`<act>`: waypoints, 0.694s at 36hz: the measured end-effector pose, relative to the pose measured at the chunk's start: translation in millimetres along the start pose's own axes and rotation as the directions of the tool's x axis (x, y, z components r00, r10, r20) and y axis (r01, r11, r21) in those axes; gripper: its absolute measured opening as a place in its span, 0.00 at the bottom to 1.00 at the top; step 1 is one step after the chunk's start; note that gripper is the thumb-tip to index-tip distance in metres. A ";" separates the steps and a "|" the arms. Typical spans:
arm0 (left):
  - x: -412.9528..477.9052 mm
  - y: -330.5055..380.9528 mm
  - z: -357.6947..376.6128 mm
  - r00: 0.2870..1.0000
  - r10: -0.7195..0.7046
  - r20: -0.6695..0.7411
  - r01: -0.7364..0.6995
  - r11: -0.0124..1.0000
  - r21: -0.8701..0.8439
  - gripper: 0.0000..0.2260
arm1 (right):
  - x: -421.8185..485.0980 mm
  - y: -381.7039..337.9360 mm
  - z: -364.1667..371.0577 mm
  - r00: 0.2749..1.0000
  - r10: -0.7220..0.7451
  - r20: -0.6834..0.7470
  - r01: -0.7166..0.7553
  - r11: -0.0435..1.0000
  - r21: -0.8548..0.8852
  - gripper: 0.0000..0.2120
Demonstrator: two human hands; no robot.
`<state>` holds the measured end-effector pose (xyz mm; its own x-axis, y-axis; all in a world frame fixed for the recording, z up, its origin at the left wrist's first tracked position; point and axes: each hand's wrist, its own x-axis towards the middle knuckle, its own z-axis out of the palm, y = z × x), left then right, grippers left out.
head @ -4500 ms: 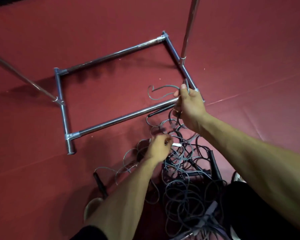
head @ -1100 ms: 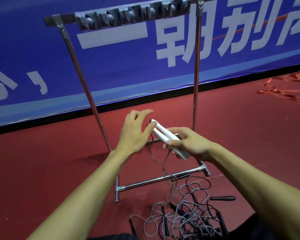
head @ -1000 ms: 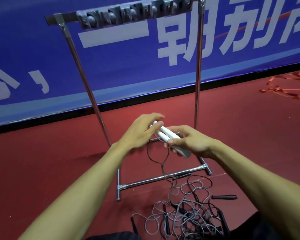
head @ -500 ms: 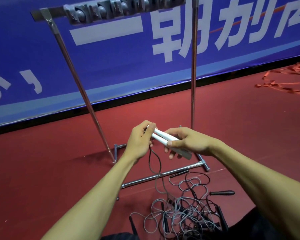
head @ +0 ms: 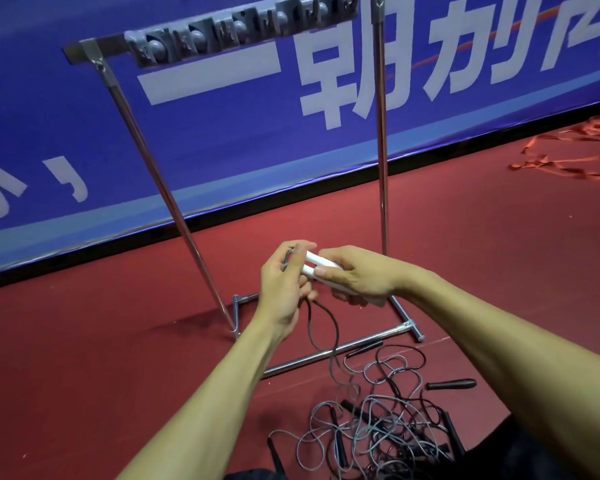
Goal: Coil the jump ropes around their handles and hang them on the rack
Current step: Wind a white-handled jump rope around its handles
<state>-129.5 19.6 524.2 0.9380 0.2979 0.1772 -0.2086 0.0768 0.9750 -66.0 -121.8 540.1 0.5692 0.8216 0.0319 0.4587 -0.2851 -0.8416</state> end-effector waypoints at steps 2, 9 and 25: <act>0.6 0.2 0.0 1.000 -0.008 -0.005 0.009 0.997 0.080 0.13 | -0.8 2.0 -0.4 0.999 0.026 0.025 -0.027 0.999 0.024 0.15; 7.8 1.9 1.2 1.000 0.020 0.024 -0.025 0.970 0.241 0.14 | 4.4 11.2 -7.2 0.997 0.073 0.023 -0.075 0.994 0.075 0.19; 46.1 -36.3 -11.8 0.997 0.067 0.025 -0.071 0.972 0.222 0.10 | 43.6 42.1 -19.1 0.995 0.058 0.080 -0.062 0.997 0.041 0.15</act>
<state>-81.9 41.7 495.4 0.9287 0.2782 0.2452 -0.2077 -0.1577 0.9654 -8.8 -107.5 516.4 0.5384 0.8405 -0.0606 0.3941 -0.3146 -0.8636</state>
